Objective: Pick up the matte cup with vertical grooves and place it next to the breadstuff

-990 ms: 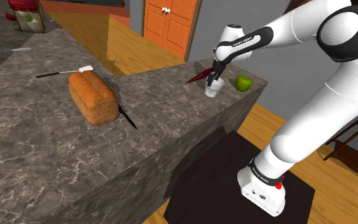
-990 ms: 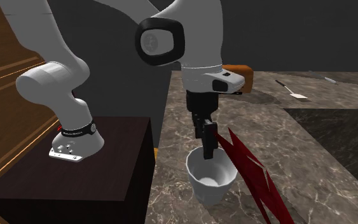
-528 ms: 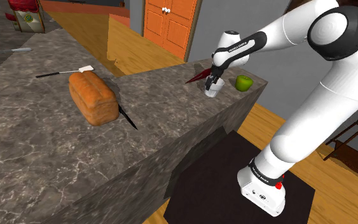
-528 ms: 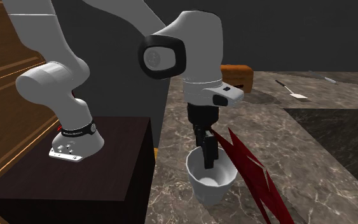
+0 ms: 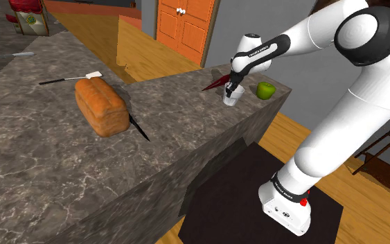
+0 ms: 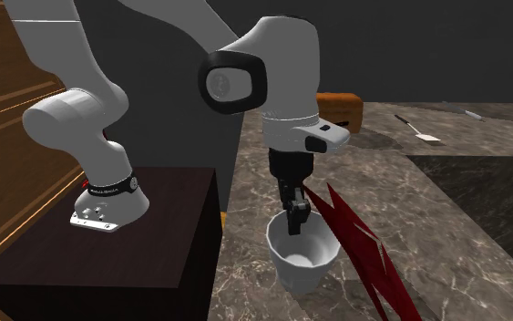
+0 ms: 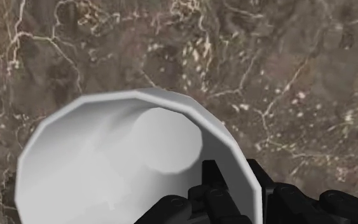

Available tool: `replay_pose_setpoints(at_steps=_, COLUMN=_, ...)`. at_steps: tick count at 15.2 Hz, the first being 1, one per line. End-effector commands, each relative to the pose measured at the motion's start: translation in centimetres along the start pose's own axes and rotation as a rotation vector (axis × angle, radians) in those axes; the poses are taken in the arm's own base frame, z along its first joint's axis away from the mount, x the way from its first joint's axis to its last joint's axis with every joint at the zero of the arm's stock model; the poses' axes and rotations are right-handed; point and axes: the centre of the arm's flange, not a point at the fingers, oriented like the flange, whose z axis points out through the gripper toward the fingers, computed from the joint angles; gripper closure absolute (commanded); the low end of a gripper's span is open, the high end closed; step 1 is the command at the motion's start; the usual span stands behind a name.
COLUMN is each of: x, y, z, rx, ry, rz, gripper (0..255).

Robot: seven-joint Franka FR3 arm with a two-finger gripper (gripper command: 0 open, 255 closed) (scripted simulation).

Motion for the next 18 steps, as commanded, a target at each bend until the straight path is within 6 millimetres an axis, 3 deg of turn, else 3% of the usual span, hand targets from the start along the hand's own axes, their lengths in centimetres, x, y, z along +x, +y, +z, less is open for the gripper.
replay_pose_setpoints(at_steps=1, x=0.0, y=0.0, z=0.0, rx=0.000, ry=0.000, rz=0.000, gripper=255)
replay_pose_setpoints(at_steps=7, x=0.0, y=0.0, z=0.0, rx=0.000, ry=0.000, rz=0.000, gripper=255)
replay_pose_setpoints(at_steps=18, x=0.4, y=1.0, z=-5.7, rx=0.000, ry=0.000, rz=0.000, gripper=255)
